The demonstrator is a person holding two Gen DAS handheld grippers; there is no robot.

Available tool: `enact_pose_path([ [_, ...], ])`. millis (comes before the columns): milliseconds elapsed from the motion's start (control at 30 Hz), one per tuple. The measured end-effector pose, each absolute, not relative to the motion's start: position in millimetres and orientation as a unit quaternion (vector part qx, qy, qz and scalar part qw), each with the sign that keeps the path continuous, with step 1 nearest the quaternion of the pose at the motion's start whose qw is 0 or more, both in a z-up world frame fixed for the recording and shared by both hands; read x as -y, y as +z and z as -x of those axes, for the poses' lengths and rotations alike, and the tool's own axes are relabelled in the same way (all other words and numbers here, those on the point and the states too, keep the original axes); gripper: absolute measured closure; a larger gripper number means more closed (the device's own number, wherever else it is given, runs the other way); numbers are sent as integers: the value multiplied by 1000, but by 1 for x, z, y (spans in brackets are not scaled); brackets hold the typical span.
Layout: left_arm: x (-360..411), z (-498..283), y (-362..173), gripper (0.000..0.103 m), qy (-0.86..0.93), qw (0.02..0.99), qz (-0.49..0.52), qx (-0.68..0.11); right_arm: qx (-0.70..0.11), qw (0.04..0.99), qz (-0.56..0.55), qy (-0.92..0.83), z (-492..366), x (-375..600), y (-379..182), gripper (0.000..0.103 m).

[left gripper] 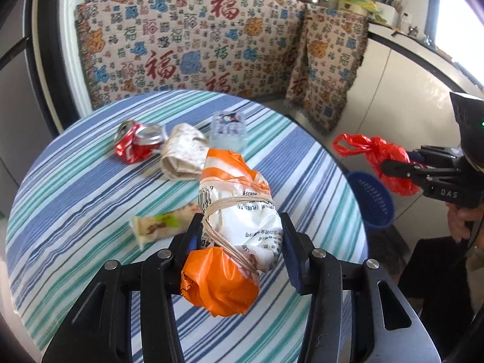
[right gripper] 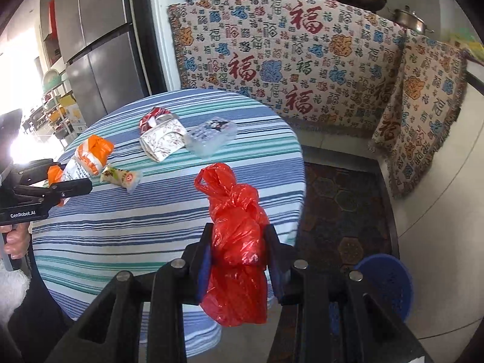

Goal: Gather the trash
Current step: 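Carry the wrapped bag to the blue basket while the right tool carries the red bag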

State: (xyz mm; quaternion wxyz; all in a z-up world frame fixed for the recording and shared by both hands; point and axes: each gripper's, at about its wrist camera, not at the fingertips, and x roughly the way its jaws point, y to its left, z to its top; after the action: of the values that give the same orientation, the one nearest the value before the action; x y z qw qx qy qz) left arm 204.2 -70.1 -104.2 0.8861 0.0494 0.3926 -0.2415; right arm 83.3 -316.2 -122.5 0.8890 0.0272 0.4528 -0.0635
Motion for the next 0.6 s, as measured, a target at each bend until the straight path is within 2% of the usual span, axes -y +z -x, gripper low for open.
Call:
enact_pose_path([
  [333, 199, -201, -84, 54, -324, 865, -59, -379, -423, 889, -68, -163, -12, 413, -101, 71],
  [600, 299, -204, -88, 54, -381, 841, -70, -378, -401, 881, -97, -231, 30, 485, -99, 71],
])
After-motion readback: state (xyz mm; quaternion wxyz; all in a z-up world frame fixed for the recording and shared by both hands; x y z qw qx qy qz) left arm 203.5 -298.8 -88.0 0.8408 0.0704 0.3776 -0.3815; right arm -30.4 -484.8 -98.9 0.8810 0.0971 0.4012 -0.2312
